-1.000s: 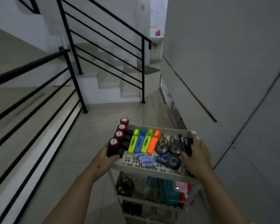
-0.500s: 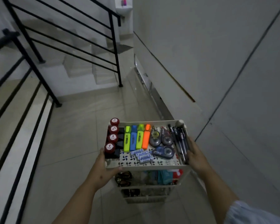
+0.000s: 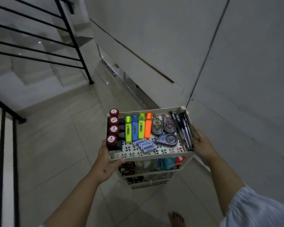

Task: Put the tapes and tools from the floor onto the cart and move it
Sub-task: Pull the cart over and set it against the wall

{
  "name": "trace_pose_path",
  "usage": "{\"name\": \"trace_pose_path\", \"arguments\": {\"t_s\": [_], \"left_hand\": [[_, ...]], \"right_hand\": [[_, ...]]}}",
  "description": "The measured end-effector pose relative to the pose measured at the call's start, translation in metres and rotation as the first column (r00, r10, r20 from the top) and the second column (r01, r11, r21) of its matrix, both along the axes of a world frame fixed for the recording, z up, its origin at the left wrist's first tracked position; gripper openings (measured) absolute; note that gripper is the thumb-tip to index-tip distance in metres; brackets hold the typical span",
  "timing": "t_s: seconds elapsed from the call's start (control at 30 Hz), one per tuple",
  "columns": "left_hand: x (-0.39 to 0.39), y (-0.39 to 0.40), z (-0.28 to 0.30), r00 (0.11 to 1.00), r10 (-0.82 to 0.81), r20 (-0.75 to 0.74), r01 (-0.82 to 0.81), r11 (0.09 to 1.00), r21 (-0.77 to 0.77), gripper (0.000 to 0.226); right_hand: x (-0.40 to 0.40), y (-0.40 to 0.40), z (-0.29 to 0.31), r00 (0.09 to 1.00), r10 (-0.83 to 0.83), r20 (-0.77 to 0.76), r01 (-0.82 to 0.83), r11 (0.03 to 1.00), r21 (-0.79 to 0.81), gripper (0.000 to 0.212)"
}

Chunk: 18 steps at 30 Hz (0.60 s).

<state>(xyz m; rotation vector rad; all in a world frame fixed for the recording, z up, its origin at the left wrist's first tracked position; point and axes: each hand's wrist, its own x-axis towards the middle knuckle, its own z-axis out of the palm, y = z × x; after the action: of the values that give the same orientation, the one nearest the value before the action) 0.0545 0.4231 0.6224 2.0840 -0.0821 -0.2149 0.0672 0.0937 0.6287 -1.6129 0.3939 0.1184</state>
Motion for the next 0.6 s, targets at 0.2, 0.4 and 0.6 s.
{"name": "trace_pose_path", "arguments": {"t_s": [0.2,0.4,0.6], "left_hand": [[0.007,0.003,-0.005,0.999,-0.046,0.007,0.046,0.999,0.0,0.082],[0.018,0.003,-0.015,1.0,-0.016,-0.017,0.016,0.999,0.037,0.1],[0.04,0.015,-0.012,0.999,-0.039,-0.028,0.041,0.998,0.055,0.088]], "right_hand": [[-0.005,0.001,-0.001,1.0,-0.021,0.001,0.021,0.998,-0.059,0.054],[0.012,0.005,0.014,1.0,-0.012,-0.023,0.01,0.998,-0.069,0.057],[0.014,0.014,0.013,0.999,-0.015,-0.034,0.014,0.999,-0.041,0.059]]}}
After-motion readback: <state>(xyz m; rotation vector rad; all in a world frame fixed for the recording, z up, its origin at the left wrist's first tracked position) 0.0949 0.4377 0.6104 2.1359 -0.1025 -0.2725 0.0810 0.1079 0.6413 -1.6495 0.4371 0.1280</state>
